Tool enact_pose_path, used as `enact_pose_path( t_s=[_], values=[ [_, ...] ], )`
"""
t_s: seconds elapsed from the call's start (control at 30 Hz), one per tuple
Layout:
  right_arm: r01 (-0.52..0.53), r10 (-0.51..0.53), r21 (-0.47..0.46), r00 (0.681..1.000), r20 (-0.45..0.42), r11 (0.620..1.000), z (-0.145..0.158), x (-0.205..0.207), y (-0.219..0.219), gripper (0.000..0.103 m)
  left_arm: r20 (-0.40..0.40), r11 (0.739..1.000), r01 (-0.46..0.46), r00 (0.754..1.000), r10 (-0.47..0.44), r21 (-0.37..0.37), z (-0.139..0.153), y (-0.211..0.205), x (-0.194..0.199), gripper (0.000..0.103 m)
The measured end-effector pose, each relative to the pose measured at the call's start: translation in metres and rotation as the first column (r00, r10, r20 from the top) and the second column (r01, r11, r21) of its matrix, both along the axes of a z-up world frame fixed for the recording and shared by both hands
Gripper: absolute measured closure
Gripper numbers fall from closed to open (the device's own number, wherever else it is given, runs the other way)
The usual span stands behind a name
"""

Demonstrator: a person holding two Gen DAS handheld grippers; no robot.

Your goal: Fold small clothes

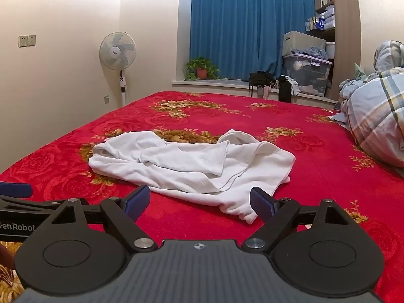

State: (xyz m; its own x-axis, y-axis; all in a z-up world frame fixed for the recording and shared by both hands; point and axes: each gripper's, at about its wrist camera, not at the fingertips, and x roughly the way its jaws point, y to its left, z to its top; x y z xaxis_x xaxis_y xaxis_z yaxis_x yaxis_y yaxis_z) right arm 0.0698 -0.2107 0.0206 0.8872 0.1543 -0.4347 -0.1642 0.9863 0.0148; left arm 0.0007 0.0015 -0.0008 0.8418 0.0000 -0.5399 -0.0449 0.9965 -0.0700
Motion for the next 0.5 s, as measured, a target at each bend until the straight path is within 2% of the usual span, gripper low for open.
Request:
enact_pose_path(
  t_s=[0.3,0.5],
  values=[
    [-0.001,0.001,-0.020,1.000,0.003,1.000,0.0001,-0.0007,0.0029,0.016,0.001,1.000,0.001,1.000,-0.001,0.000,0.0008,-0.0002,0.0000,0.000],
    [0.001,-0.001,0.034,1.000,0.000,0.999,0.0005,-0.0003,0.0023,0.016,0.003,1.000,0.000,1.000,0.000,0.001,0.0012,-0.0004,-0.0001,0.000]
  ],
)
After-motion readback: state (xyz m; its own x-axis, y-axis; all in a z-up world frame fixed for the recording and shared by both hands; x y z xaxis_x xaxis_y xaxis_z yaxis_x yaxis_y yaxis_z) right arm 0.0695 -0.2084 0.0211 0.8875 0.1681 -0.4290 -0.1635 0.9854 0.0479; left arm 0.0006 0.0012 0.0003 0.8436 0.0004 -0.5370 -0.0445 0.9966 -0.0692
